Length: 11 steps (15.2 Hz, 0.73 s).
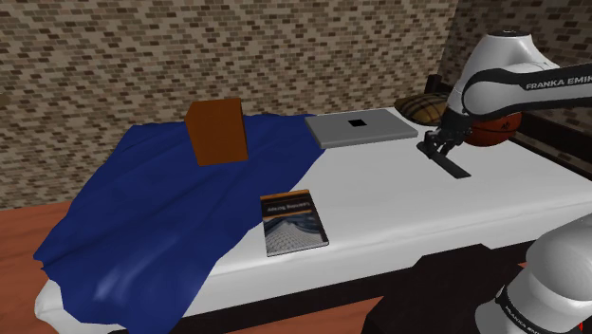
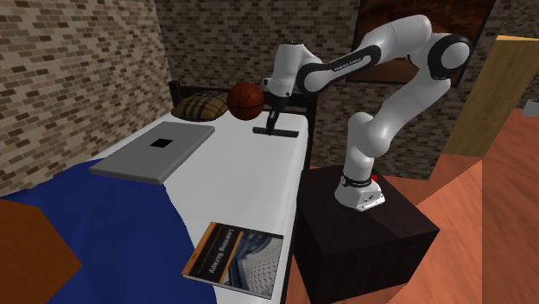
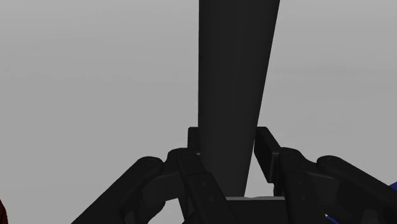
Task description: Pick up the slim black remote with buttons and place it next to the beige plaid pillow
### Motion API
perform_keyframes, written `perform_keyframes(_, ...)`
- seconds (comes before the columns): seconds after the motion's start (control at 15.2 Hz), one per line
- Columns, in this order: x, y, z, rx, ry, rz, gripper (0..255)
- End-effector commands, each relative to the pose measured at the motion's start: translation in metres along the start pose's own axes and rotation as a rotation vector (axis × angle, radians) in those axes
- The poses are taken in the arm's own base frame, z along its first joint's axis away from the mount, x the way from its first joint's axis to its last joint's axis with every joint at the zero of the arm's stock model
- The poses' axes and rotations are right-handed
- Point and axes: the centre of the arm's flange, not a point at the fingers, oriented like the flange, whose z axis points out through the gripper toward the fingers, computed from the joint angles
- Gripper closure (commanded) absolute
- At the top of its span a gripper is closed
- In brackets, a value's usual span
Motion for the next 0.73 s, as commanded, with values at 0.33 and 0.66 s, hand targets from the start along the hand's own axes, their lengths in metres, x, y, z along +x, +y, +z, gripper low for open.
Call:
perform_keyframes(0.33, 0.009, 0.001, -0.036, 0.000, 0.000, 0.000, 255)
perform_keyframes(0.66, 0.021, 0.011, -0.049, 0.000, 0.000, 0.000, 255)
